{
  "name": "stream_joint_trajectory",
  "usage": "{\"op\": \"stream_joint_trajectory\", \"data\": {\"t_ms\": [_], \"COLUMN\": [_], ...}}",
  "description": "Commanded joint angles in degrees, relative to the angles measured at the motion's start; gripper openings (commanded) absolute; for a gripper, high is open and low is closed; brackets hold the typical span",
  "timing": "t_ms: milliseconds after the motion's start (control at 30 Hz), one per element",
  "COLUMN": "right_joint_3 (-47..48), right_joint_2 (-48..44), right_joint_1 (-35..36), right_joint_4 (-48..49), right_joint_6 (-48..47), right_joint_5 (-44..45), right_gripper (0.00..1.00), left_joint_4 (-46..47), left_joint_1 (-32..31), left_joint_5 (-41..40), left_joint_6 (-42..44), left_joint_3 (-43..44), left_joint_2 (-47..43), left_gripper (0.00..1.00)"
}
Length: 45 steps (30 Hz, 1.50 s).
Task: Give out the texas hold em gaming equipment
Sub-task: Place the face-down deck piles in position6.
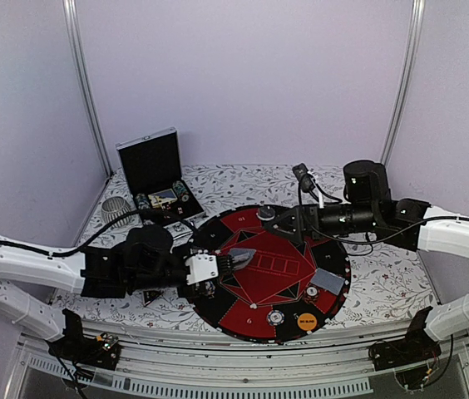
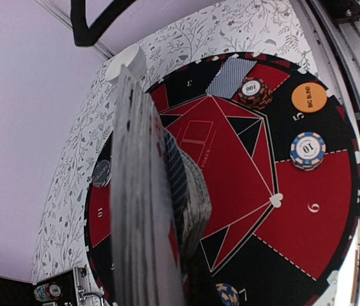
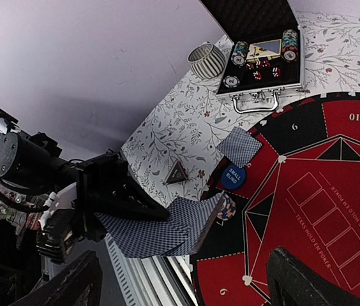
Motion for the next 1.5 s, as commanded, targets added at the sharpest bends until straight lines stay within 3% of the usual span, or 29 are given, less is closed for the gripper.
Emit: {"op": "stream_joint_trajectory", "data": {"t_ms": [0, 533, 700, 967, 1200, 1300, 1367, 1467], "right_joint_3": [-0.37, -9.36, -11.02, -17.31, -19.52, -15.93, -12.47, -13.61], "right_joint_2": [-2.37, -6.43, -3.37, 2.15, 6.07, 5.04, 2.54, -2.46], "right_joint_1": [-0.17, -4.91, -11.95, -11.98, -7.01, -7.18, -7.17, -7.14], "right_joint_4": [-4.75, -8.76, -7.13, 4.14, 9.32, 2.75, -2.73, -0.06], "right_joint_6": [-0.3, 3.36, 5.94, 19.0, 24.52, 18.25, 7.64, -9.77], "right_joint_5": [0.33, 4.44, -2.33, -9.41, -7.44, -4.02, 1.75, 4.48], "right_gripper": [0.91, 0.89, 0.71, 0.49, 0.5, 0.56, 0.61, 0.65], "left_joint_4": [7.74, 9.68, 12.36, 15.5, 15.86, 16.48, 16.48, 15.49], "left_joint_1": [-0.89, -4.3, -4.36, -4.8, -4.84, -4.81, -4.61, -3.85], "left_joint_5": [-3.9, -13.41, -11.91, -11.37, -11.06, -8.38, -6.11, -2.38], "left_joint_6": [-1.36, 0.13, 1.35, 2.18, 1.53, 1.9, 2.44, 2.47], "left_joint_3": [1.59, 14.68, 14.42, 13.66, 14.49, 13.28, 12.55, 12.33], "left_joint_2": [9.17, 35.18, 37.05, 39.17, 41.17, 40.77, 40.42, 39.82], "left_gripper": [0.0, 0.0, 0.0, 0.0, 0.0, 0.0, 0.0, 0.0]}}
